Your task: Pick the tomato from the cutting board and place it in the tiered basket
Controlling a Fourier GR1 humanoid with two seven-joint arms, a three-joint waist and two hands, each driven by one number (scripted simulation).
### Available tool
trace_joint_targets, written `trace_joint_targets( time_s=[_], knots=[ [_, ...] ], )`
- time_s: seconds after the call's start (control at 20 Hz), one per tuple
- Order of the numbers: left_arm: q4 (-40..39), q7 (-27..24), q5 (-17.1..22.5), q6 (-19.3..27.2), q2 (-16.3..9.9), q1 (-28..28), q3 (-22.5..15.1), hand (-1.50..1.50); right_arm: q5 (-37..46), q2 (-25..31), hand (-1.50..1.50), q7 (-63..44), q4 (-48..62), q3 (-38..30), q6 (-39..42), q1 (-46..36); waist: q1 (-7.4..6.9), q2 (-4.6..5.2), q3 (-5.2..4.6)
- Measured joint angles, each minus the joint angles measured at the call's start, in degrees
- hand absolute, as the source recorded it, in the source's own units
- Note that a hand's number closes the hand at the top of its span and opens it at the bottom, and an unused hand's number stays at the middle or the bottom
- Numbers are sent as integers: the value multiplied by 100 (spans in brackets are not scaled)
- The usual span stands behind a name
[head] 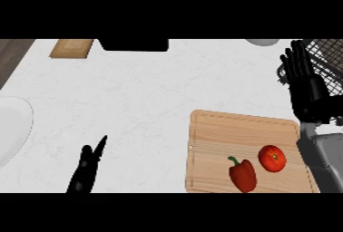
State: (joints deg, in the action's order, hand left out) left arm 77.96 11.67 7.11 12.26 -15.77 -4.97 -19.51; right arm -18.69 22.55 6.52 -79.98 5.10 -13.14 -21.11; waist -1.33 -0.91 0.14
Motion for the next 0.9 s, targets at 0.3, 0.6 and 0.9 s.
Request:
trace_joint_targets(
  time_s=[0.3,0.6,0.9],
  knots=[
    [2626,425,308,-303,-1136,-3283,-1284,0,-362,-56,150,-136,-27,-11,413,357,63,-134,191],
    [2856,387,73,22,-1419,-3681,-1245,0,-72,312,-150,-391,534,-416,-262,1146,541,-131,62],
    [2929,342,-183,273,-1567,-3789,-1245,0,161,788,-150,-565,558,-407,-207,1550,659,-126,-34]
  ],
)
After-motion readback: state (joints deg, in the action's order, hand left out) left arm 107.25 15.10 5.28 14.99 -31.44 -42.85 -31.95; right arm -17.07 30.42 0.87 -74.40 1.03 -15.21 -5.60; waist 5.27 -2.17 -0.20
